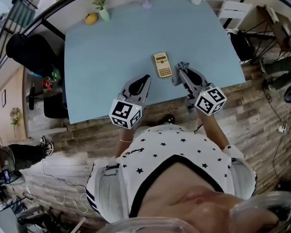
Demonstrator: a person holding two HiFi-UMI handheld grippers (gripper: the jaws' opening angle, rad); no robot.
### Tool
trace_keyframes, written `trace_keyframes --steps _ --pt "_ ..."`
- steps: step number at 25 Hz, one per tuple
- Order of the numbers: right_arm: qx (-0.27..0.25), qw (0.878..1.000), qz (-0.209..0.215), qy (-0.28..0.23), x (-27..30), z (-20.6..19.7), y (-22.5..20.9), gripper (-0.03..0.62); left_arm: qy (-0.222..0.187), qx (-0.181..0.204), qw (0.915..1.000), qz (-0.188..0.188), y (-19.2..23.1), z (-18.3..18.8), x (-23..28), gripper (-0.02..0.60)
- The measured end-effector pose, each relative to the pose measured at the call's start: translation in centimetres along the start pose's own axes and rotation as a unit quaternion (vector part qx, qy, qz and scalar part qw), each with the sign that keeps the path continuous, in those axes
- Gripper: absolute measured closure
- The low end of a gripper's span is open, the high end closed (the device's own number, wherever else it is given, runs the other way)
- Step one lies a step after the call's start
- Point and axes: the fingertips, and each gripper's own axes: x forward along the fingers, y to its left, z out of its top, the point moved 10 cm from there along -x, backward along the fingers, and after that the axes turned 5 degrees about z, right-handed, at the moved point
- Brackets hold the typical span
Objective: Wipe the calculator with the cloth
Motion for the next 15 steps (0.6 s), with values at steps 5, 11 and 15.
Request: trace_keyframes --steps 5,11,15 --pt "0.002 1.0 0.014 0.014 0.5 0.2 -2.1 0.545 -0.003 -0.002 0.9999 0.011 -0.7 0.0 1.1 0.551" --pt "0.008 0.999 0.024 0.032 2.6 0.1 -3.8 0.545 0.006 -0.011 0.9993 0.037 0.7 0.0 1.5 0.551" --pt "0.006 0.999 0.025 0.045 4.8 0.3 -5.0 0.545 0.003 -0.016 0.9988 0.046 2.5 0.0 2.5 0.551"
